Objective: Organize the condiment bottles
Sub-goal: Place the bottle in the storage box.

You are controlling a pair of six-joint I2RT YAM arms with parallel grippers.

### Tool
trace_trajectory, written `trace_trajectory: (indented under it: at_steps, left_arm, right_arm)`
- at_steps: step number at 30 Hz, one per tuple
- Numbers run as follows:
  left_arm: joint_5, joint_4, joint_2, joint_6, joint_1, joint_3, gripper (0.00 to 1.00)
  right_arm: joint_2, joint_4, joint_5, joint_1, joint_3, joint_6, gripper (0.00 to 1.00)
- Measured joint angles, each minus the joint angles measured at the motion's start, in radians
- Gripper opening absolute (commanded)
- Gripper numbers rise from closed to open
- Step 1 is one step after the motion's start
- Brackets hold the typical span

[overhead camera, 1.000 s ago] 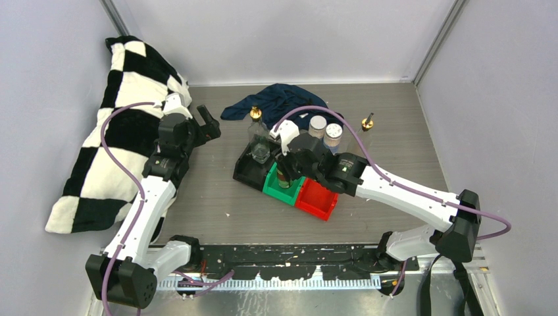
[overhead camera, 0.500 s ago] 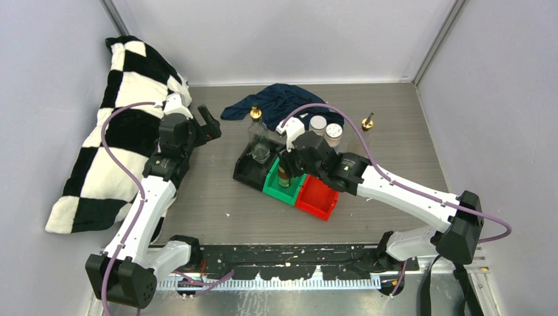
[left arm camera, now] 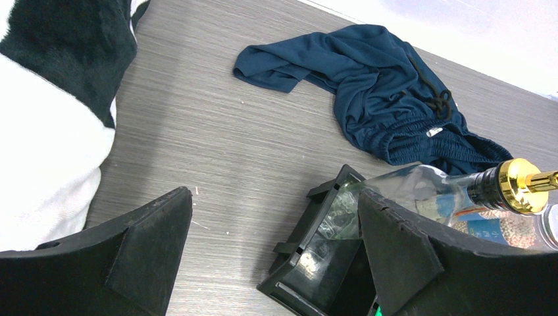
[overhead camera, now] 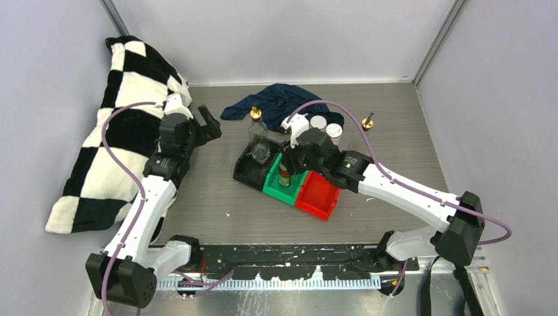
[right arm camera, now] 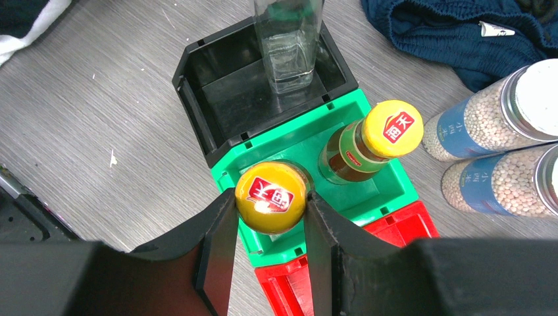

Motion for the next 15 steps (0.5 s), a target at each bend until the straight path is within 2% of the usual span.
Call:
trace_trajectory:
  at_steps: [15]
  left_arm:
    - [-0.007,0.000,0.006,0.000,0.000,0.000,0.97]
  right_arm:
    - [0.013,-0.001,-0.020,-0.013,0.000,0.008,0.01]
